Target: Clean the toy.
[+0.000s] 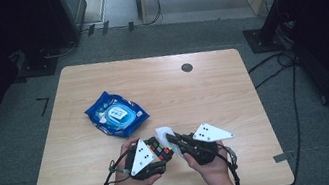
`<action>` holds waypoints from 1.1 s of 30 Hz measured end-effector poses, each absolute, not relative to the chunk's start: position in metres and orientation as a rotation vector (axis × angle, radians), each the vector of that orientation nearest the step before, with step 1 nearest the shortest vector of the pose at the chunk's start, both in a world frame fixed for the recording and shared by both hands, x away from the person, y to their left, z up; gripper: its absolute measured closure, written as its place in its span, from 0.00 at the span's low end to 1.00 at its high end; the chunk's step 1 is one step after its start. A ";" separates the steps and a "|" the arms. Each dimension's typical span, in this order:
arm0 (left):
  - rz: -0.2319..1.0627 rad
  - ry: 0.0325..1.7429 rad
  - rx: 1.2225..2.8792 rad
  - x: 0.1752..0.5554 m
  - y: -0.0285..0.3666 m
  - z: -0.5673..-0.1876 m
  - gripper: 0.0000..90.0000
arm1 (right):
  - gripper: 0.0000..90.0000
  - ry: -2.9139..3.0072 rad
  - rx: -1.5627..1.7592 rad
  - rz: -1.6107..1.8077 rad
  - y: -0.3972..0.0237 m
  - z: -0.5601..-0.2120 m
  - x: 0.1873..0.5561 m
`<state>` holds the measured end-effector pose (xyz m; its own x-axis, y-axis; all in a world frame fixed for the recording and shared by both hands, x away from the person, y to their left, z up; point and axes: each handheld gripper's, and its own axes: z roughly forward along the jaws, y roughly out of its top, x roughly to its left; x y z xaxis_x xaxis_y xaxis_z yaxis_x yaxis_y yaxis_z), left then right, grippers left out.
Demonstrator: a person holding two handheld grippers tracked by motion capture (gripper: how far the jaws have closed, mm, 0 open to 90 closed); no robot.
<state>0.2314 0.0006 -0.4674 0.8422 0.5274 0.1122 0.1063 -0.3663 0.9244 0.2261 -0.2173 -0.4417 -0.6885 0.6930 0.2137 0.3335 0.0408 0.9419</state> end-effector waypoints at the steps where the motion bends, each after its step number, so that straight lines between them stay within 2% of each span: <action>1: 0.476 0.472 1.915 0.232 0.001 -0.467 0.38 | 0.96 2.016 1.061 1.677 -0.220 -0.444 0.228; 9: 0.478 0.489 1.891 0.234 0.006 -0.463 0.38 | 0.97 2.013 1.263 1.468 -0.241 -0.468 0.249; 13: 0.475 0.511 1.916 0.237 0.006 -0.467 0.38 | 0.97 1.992 1.227 1.585 -0.240 -0.451 0.240; 19: 0.473 0.481 1.930 0.232 -0.001 -0.468 0.38 | 0.96 2.031 1.005 1.721 -0.213 -0.424 0.216; 24: 0.482 0.469 1.930 0.230 -0.002 -0.467 0.38 | 0.96 2.046 1.104 1.774 -0.215 -0.440 0.225; 33: 0.467 0.473 1.885 0.231 0.003 -0.462 0.38 | 0.97 2.035 1.245 1.561 -0.236 -0.468 0.248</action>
<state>0.2311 0.0035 -0.4620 0.8435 0.5285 0.0960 0.1037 -0.3356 0.9363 0.2478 -0.2363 -0.4676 -0.5847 0.7674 0.2632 0.4532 0.0400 0.8905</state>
